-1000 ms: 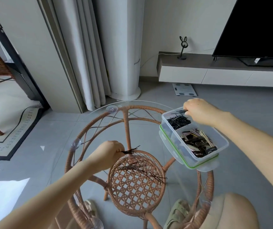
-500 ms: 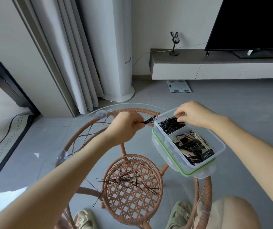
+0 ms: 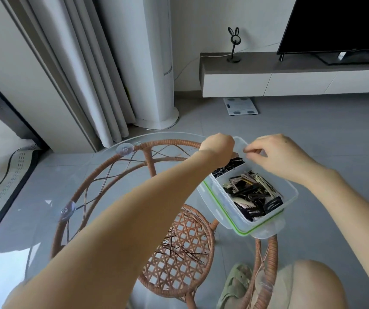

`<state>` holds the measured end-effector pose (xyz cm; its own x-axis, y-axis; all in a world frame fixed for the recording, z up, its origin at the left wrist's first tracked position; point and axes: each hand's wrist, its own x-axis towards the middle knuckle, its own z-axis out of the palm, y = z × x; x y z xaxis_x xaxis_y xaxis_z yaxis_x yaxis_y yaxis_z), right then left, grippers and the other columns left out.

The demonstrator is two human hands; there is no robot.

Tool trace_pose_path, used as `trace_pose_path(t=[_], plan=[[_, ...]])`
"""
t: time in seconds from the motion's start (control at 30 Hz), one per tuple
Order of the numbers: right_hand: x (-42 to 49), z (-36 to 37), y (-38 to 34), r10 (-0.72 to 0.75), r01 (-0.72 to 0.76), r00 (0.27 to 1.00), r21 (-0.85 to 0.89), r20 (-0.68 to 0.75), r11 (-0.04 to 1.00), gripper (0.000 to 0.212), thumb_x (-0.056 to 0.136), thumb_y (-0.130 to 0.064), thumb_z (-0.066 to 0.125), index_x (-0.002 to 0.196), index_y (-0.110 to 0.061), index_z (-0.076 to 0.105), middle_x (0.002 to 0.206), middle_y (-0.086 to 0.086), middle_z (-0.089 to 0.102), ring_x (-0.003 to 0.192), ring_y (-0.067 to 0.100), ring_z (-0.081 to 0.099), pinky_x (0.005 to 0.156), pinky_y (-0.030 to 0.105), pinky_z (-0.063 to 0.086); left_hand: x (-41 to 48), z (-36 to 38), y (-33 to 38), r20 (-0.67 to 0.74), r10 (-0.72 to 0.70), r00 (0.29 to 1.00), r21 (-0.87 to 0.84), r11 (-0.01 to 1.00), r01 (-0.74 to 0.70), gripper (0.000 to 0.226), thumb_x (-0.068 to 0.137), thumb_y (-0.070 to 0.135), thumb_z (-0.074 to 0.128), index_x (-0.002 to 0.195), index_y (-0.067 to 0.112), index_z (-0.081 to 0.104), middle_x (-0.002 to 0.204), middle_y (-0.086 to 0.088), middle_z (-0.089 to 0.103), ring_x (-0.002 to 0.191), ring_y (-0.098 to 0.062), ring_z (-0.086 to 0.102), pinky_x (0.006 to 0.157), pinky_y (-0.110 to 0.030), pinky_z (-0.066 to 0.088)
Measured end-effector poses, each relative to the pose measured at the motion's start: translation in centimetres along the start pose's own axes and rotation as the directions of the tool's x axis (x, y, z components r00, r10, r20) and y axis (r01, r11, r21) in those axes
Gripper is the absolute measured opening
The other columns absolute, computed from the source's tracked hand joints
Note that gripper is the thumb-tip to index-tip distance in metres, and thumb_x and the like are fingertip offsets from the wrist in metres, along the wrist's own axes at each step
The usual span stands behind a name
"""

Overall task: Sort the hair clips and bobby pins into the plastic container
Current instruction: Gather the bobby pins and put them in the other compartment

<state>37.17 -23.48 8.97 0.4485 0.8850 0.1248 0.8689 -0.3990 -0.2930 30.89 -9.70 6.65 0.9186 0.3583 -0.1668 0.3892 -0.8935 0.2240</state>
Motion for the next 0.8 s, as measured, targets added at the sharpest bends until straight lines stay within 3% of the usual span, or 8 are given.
trace_pose_path(t=[0.07,0.17,0.27,0.37,0.43,0.53,0.67,0.8], plan=[[-0.1,0.1,-0.2,0.003,-0.003,1.0,-0.009,-0.007,1.0,0.02,0.088,-0.021,0.054,0.086,-0.011,0.071,0.086,0.01,0.07,0.083,0.028,0.06,0.078,0.042,0.05,0.0,0.1,-0.5,-0.019,0.002,1.0,0.006,1.0,-0.002,0.034,0.096,0.032,0.046,0.075,0.006,0.051,0.065,-0.004,0.048,0.071,-0.026,0.051,0.063,-0.032,0.04],[-0.4,0.0,-1.2,-0.013,0.013,0.999,-0.009,-0.047,1.0,0.024,0.088,-0.021,0.051,0.084,-0.007,0.07,0.085,0.012,0.07,0.08,0.029,0.061,0.076,0.041,0.05,-0.7,-0.5,-1.8,-0.076,0.001,0.997,-0.043,0.999,-0.004,0.029,0.094,0.026,0.049,0.09,0.002,0.066,0.087,-0.012,0.066,0.079,-0.031,0.06,0.064,-0.032,0.043],[-1.8,0.1,-3.8,0.002,0.009,0.997,0.149,-0.073,0.989,0.015,0.084,-0.024,0.06,0.087,-0.016,0.073,0.085,0.002,0.073,0.076,0.02,0.063,0.076,0.035,0.05,-2.9,-1.6,-3.4,-0.164,-0.024,0.986,-0.142,0.99,0.001,0.027,0.089,0.025,0.055,0.09,0.003,0.071,0.094,-0.015,0.071,0.089,-0.034,0.064,0.073,-0.034,0.05],[-4.2,1.4,-7.3,-0.101,0.066,0.981,0.205,0.166,0.977,0.027,0.076,-0.04,0.067,0.096,-0.022,0.07,0.09,-0.008,0.068,0.083,0.012,0.061,0.079,0.033,0.05,-7.3,-1.8,-6.0,-0.08,-0.025,0.997,-0.116,0.993,0.015,0.024,0.088,0.029,0.058,0.097,0.012,0.07,0.104,-0.009,0.07,0.096,-0.028,0.063,0.078,-0.03,0.049],[-6.0,3.2,-9.2,-0.17,0.154,0.917,0.073,0.361,0.985,0.047,0.07,-0.055,0.066,0.107,-0.026,0.064,0.1,-0.011,0.063,0.094,0.01,0.058,0.084,0.033,0.048,-10.9,-1.1,-8.0,0.045,-0.013,0.999,-0.04,0.999,0.015,0.032,0.086,0.039,0.059,0.109,0.017,0.065,0.115,-0.005,0.065,0.102,-0.023,0.061,0.083,-0.029,0.047],[-8.7,6.8,-10.7,-0.141,0.216,0.867,-0.107,0.478,0.97,0.061,0.068,-0.062,0.063,0.11,-0.02,0.053,0.106,-0.004,0.055,0.1,0.019,0.054,0.08,0.034,0.046,-16.7,1.5,-10.9,0.161,-0.108,0.981,0.058,0.993,0.1,0.048,0.083,0.052,0.056,0.121,0.024,0.057,0.124,-0.004,0.057,0.112,-0.022,0.053,0.092,-0.034,0.046],[-10.2,10.2,-11.6,-0.009,0.086,0.91,-0.168,0.415,0.982,0.068,0.069,-0.063,0.062,0.111,-0.012,0.046,0.111,0.004,0.05,0.102,0.025,0.051,0.082,0.037,0.045,-23.2,5.2,-12.9,0.141,-0.281,0.949,0.041,0.96,0.278,0.062,0.08,0.062,0.051,0.129,0.023,0.049,0.129,-0.004,0.051,0.114,-0.02,0.052,0.095,-0.034,0.047],[-10.4,12.1,-13.7,-0.003,0.038,0.952,-0.108,0.305,0.993,0.054,0.083,-0.051,0.055,0.118,-0.01,0.045,0.119,0.006,0.05,0.109,0.023,0.049,0.084,0.033,0.044,-26.2,7.2,-13.1,0.095,-0.268,0.959,-0.005,0.963,0.269,0.069,0.078,0.059,0.056,0.134,0.02,0.043,0.129,0.0,0.049,0.117,-0.017,0.048,0.1,-0.03,0.042]])
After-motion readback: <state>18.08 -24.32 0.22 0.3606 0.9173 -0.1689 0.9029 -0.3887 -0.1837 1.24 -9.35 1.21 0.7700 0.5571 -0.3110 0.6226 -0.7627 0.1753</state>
